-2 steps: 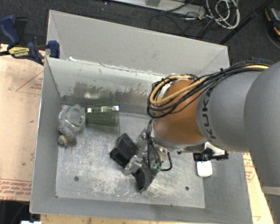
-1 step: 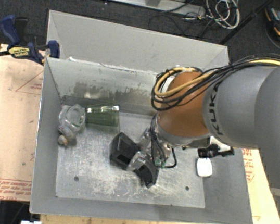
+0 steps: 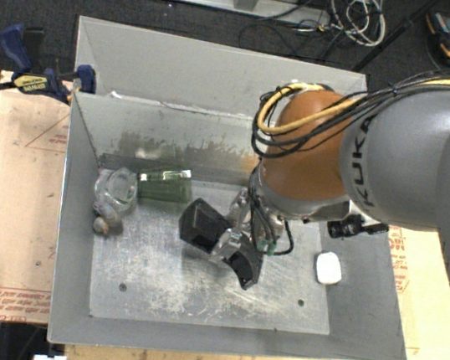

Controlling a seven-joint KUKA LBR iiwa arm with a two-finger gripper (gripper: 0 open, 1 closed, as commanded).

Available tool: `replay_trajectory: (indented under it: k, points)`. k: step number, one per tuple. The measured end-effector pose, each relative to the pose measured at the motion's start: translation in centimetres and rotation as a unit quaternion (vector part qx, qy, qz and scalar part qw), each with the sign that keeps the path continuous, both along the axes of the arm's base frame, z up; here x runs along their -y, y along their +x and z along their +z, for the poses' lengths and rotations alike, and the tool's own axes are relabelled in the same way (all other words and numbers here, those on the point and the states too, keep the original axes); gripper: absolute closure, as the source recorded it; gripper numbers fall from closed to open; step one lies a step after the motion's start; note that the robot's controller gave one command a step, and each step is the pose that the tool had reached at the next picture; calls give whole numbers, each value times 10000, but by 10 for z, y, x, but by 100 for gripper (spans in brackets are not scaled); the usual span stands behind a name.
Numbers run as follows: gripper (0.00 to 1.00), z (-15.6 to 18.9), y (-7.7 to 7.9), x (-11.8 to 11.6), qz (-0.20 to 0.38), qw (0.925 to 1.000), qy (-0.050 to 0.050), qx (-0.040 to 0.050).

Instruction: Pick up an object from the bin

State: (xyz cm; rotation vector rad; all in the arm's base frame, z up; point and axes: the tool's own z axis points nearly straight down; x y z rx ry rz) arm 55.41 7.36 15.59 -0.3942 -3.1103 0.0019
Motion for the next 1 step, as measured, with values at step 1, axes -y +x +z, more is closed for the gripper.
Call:
replay_trajectory:
  k: [1]
  points:
    - [100, 27, -2, 0, 15, 10000, 4, 26]
